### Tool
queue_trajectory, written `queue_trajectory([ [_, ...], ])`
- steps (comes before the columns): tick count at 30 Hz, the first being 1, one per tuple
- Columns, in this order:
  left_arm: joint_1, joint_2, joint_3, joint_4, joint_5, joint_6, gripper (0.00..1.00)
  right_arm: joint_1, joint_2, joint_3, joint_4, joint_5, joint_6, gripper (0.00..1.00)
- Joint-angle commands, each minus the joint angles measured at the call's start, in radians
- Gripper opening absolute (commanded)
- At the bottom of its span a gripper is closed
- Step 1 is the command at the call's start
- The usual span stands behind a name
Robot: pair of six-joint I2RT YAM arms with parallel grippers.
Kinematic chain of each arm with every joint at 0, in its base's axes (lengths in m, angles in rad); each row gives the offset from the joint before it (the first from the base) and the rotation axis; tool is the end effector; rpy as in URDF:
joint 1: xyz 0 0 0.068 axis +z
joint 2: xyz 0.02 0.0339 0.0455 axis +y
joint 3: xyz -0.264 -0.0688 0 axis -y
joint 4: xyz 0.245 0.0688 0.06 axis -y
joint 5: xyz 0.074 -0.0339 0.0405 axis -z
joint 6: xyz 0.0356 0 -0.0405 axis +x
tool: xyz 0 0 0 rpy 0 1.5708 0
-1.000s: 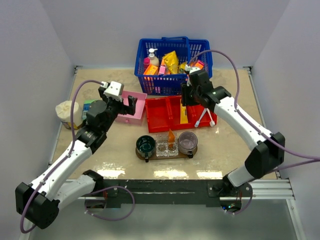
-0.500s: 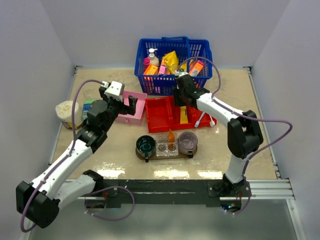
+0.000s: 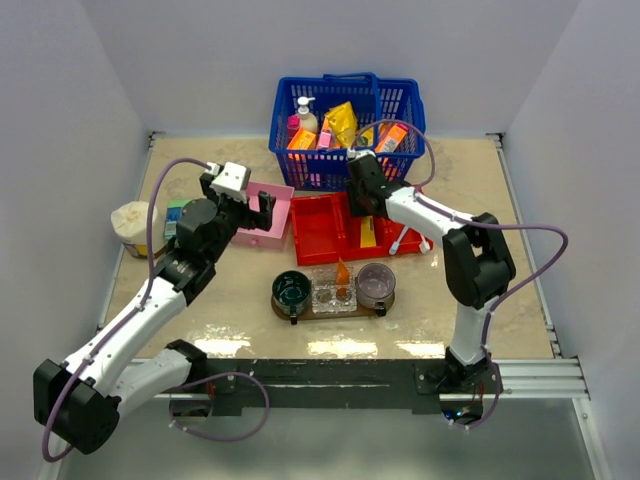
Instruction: Prepare toiletry sets of a toothbrush and toothpaste on the tray
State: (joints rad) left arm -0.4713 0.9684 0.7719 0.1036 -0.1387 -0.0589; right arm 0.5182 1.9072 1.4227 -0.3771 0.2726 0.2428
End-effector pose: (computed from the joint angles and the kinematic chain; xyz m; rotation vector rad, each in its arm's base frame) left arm 0.2082 -0.1006 0.3319 0.2381 1.6537 -0.2863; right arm 0.3717 0.2009 0.2195 -0.2076 2.3815 0.0243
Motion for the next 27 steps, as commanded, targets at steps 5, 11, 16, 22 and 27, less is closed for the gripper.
queue_trajectory([
  [5,0.005,0.003,0.006,0.038,-0.001,0.014,0.98,-0.033,0.010,0.012,0.050,0.050,0.000,0.44],
  [11,0.007,0.006,0.007,0.036,0.002,0.014,0.98,-0.041,0.007,-0.004,0.052,0.069,0.006,0.44],
  [16,0.005,0.007,0.007,0.036,0.007,0.014,0.98,-0.046,0.015,-0.016,0.056,0.070,0.007,0.44],
  [22,0.005,0.010,0.007,0.036,0.008,0.014,0.98,-0.049,0.044,-0.018,0.066,0.053,0.018,0.45],
  [27,0.005,0.015,0.007,0.036,0.010,0.013,0.98,-0.049,0.064,-0.033,0.073,0.036,0.029,0.44],
])
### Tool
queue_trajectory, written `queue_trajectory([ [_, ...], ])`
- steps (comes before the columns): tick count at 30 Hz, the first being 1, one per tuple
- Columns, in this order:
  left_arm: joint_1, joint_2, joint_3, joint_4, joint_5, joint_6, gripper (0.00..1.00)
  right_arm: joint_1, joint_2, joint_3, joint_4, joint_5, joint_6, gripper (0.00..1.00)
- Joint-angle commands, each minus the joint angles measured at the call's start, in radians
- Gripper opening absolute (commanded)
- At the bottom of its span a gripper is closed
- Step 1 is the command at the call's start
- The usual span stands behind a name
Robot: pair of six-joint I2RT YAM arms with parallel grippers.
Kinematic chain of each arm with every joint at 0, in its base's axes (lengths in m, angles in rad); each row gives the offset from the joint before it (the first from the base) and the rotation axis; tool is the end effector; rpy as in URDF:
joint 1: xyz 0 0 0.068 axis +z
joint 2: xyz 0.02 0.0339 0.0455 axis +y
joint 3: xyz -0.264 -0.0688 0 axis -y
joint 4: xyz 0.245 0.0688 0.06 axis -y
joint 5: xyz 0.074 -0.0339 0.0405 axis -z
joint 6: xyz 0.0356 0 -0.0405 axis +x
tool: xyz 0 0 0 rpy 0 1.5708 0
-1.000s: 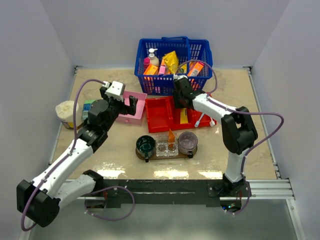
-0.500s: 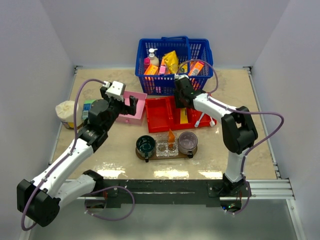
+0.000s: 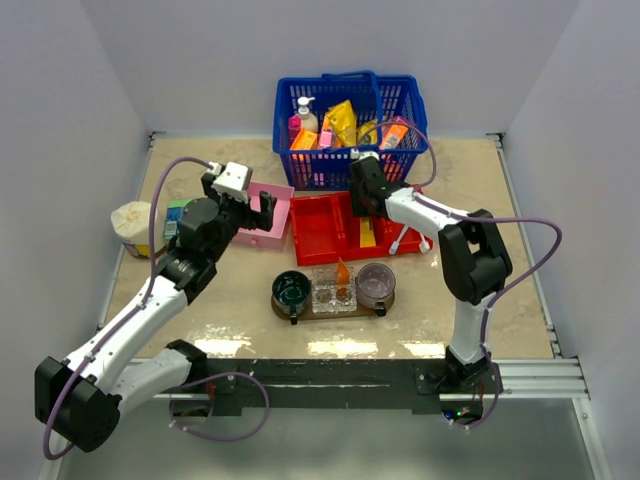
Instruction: Prepare toiletry sets of a toothbrush and toothpaste on the tray
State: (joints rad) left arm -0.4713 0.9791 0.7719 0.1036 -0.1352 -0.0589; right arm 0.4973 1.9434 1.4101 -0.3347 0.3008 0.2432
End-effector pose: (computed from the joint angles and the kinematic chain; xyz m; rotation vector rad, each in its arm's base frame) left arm 0.2103 -0.1018 0.3296 0.2434 1.6638 -0.2867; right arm 0.3807 0.1946 0.2041 -0.1707 2.3813 -0.0205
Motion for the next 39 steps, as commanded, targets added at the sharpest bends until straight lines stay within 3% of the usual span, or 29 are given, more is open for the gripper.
queue_trajectory([
  [1,0.005,0.004,0.007,0.036,0.006,0.013,0.99,-0.028,0.028,-0.023,0.036,0.003,0.028,0.44],
  [22,0.005,0.009,0.009,0.034,0.016,0.011,0.98,-0.026,0.069,-0.054,0.065,-0.012,0.031,0.44],
  [39,0.005,0.010,0.009,0.034,0.016,0.013,0.98,-0.025,-0.032,-0.059,0.072,-0.072,0.001,0.24],
])
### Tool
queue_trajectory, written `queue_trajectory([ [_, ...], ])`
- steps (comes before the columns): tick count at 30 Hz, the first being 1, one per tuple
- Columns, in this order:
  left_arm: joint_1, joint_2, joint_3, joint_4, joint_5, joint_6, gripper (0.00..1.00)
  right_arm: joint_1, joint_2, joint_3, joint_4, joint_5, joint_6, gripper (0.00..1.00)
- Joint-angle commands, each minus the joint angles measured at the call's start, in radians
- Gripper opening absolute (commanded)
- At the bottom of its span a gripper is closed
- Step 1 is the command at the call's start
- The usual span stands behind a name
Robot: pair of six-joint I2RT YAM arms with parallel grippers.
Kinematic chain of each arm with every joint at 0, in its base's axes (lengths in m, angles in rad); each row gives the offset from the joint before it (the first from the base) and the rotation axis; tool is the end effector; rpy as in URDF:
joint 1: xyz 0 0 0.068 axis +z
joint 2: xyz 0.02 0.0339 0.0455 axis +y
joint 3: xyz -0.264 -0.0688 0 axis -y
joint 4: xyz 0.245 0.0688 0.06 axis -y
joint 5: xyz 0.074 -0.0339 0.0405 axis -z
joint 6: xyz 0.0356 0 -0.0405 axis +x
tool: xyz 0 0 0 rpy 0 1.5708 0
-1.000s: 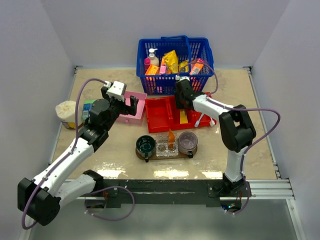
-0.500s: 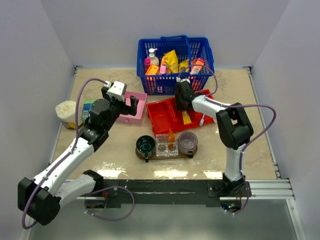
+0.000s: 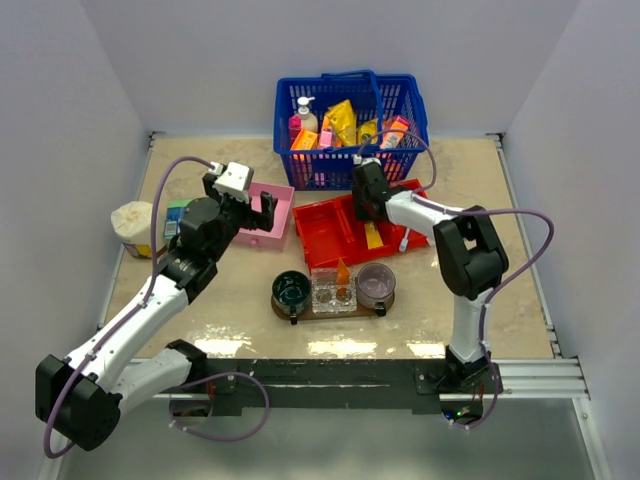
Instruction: Prepare toiletry sets of a toothbrush and toothpaste on the tray
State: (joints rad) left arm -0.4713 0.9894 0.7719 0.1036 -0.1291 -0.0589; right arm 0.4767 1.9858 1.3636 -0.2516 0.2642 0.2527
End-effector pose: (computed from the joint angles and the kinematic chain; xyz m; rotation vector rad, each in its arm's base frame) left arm 0.2122 -0.1030 0.3274 0.2505 1.6734 -0.2895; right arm 0.3864 0.1891 0.1780 -0.1532 2.3993 0.0131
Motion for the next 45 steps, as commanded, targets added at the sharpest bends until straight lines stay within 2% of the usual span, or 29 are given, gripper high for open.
queue_trajectory([
  [1,0.005,0.002,0.009,0.034,0.009,0.013,0.98,-0.004,-0.084,-0.008,-0.009,-0.040,-0.013,0.23],
  [16,0.005,0.011,0.024,0.027,0.017,-0.025,0.97,0.025,-0.297,-0.057,0.000,-0.085,-0.073,0.18],
  [23,0.005,0.096,0.121,0.024,0.124,-0.082,0.94,0.045,-0.416,-0.031,-0.011,-0.095,-0.145,0.17],
  [26,0.005,0.152,0.231,-0.013,0.207,-0.116,0.92,0.063,-0.475,-0.029,0.011,-0.097,-0.196,0.17],
  [32,0.005,0.244,0.334,0.022,0.373,-0.205,0.91,0.118,-0.587,-0.043,0.058,-0.120,-0.293,0.17],
  [38,0.005,0.269,0.348,0.084,0.489,-0.286,0.91,0.200,-0.651,-0.046,0.074,-0.126,-0.334,0.17],
  [45,0.005,0.226,0.288,0.177,0.484,-0.347,0.91,0.241,-0.676,-0.070,0.080,-0.148,-0.334,0.15],
])
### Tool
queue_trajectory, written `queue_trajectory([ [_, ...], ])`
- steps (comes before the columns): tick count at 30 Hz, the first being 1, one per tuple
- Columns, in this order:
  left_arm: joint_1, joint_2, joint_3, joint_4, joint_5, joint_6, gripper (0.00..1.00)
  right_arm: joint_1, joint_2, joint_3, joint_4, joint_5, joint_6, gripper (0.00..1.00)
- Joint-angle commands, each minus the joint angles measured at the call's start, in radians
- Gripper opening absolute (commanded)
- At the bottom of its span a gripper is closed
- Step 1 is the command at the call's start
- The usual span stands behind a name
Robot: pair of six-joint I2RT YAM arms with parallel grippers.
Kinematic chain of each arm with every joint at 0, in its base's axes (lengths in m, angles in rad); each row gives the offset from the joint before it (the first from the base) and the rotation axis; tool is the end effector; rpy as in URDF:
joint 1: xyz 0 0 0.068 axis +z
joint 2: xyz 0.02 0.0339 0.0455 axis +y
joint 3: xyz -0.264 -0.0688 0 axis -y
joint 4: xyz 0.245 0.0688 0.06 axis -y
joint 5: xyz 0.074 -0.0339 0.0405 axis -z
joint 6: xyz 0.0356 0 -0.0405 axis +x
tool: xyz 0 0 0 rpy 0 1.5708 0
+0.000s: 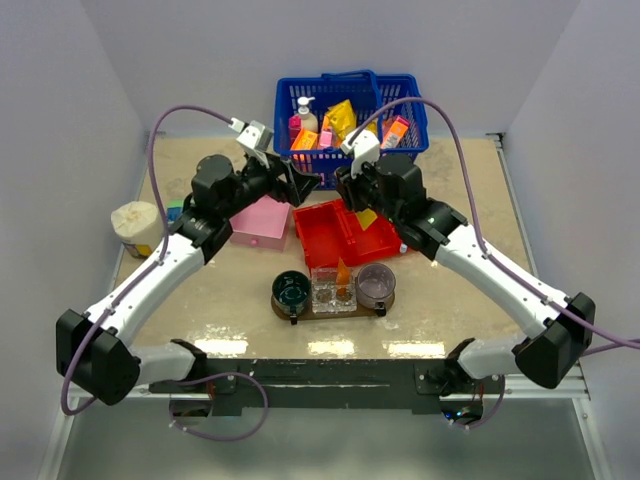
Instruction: Prepare toiletry sets of a toothbrush and toothpaste on the tray
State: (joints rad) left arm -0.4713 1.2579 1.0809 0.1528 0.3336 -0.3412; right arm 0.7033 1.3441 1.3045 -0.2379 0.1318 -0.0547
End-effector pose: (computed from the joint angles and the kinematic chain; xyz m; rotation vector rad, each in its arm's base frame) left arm 0.2603 -0.1457 0.3780 0.3768 1.6245 -0.8892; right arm 0.2417 0.1988 0.3911 -0.6009 1.7589 0.3304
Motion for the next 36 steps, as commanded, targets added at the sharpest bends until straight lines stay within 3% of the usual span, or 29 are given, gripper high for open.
queue_trajectory([
  [1,0.005,-0.052,-0.038,0.139,0.019,-0.070,0.91,0.022,-0.034,-0.013,0.065,-0.012,-0.028,0.15],
  [11,0.005,0.017,-0.042,0.208,0.186,-0.131,0.91,0.071,-0.033,-0.053,0.071,0.045,-0.065,0.15],
  [25,0.000,0.109,-0.062,0.237,0.275,-0.185,0.90,0.111,-0.028,-0.070,0.098,0.065,-0.083,0.14],
  [36,-0.020,0.147,-0.079,0.235,0.338,-0.226,0.73,0.119,-0.028,-0.076,0.120,0.117,-0.099,0.13],
])
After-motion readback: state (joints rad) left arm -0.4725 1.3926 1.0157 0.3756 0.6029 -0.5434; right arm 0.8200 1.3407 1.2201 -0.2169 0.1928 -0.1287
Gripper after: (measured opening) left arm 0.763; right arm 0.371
